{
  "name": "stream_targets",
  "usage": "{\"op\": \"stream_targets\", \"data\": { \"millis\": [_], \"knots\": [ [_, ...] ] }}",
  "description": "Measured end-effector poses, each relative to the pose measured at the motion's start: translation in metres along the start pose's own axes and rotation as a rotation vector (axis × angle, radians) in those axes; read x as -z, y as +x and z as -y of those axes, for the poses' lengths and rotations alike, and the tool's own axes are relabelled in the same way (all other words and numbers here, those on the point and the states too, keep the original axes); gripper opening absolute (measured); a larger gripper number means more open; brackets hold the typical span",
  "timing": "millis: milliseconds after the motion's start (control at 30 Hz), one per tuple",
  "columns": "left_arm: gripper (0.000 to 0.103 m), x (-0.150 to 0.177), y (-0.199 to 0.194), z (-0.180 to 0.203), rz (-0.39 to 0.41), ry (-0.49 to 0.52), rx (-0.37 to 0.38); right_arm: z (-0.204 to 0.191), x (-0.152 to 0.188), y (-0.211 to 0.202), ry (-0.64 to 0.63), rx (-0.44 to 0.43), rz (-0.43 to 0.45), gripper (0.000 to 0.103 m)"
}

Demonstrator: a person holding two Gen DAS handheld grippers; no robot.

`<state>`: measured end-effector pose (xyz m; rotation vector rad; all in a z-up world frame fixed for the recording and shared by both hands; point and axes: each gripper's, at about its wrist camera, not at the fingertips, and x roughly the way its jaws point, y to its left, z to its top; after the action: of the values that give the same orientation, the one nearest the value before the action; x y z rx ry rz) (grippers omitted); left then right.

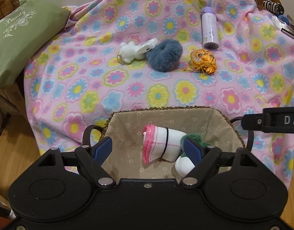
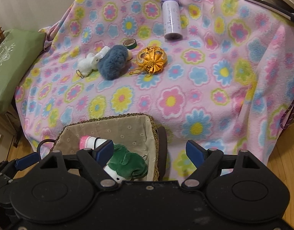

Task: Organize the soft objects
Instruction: 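Lift both tools out of the basket and move toward the remaining items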

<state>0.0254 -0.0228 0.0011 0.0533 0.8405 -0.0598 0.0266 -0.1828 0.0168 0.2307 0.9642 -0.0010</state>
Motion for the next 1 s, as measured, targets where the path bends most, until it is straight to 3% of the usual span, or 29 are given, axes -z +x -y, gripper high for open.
{"op": "stream_targets", "data": {
  "millis": [233,733,1000],
  "knots": [
    [0.079,-0.006,0.002,-0.004,0.010,-0.017,-0.003,-0.013,0.000,0.004,-0.050,0.001,-0.005,0.082],
    [0.080,-0.029,0.026,-0.017,-0.003,-0.029,-0.027,-0.005,-0.012,0.024,-0.001,-0.021,0.011,0.083],
    [0.081,-0.042,0.046,-0.020,-0.028,-0.021,-0.028,-0.006,-0.017,0.046,0.002,-0.020,-0.031,0.085]
  ]
}}
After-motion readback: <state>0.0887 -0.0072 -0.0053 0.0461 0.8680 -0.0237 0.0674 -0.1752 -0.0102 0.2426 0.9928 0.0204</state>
